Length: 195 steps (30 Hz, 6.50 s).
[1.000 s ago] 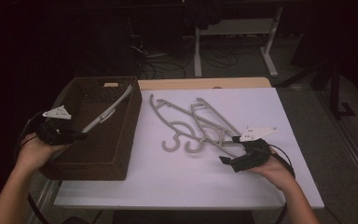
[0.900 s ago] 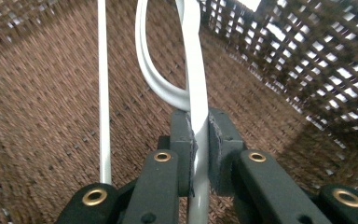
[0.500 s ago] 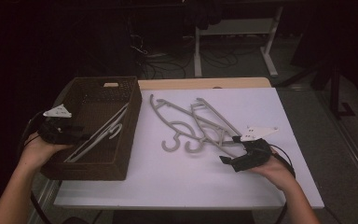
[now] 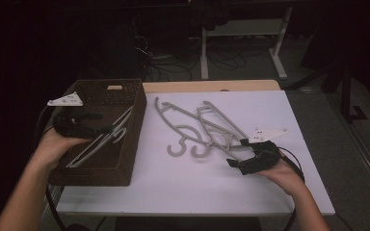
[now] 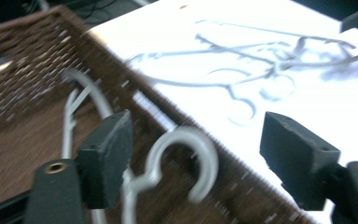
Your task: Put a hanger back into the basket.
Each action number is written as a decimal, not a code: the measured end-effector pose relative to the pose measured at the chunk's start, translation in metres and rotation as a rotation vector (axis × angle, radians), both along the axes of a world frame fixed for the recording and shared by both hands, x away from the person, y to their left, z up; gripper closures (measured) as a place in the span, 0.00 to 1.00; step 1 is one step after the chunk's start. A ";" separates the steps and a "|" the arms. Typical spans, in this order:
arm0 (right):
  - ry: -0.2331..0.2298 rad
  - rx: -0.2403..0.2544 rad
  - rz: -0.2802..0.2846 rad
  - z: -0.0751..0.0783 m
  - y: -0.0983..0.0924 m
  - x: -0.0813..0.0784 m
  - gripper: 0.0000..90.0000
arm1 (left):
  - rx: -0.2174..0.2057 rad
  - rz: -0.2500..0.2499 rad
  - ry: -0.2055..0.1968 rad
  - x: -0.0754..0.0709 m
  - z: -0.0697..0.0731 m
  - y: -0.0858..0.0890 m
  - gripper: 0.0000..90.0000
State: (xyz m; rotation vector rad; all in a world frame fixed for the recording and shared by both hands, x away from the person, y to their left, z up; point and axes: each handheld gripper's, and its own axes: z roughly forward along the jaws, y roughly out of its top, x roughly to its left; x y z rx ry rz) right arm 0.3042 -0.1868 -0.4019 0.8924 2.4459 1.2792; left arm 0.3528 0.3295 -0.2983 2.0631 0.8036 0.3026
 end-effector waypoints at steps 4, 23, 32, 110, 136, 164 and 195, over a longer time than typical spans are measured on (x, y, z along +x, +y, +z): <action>0.006 -0.004 -0.015 0.000 0.000 -0.002 0.14 | -0.033 -0.047 -0.016 0.000 0.008 -0.024 0.23; 0.087 -0.105 -0.075 -0.011 0.009 0.012 0.21 | -0.103 -0.215 -0.008 -0.006 -0.016 -0.134 0.13; 0.123 -0.193 -0.100 -0.024 0.013 0.023 0.46 | -0.088 -0.227 0.011 -0.007 -0.037 -0.144 0.13; 0.210 -0.230 -0.066 -0.037 -0.058 -0.014 0.99 | -0.020 -0.249 0.058 -0.008 -0.064 -0.158 0.15; 0.207 -0.221 -0.218 -0.038 -0.040 0.070 0.99 | 0.089 -0.271 0.089 -0.013 -0.098 -0.174 0.16; 0.206 -0.143 0.076 -0.047 0.106 0.046 0.78 | 0.033 -0.227 0.089 -0.020 -0.097 -0.166 0.16; 0.213 -0.118 0.168 -0.035 0.039 0.039 0.91 | 0.268 -0.433 0.048 -0.028 -0.136 -0.194 0.21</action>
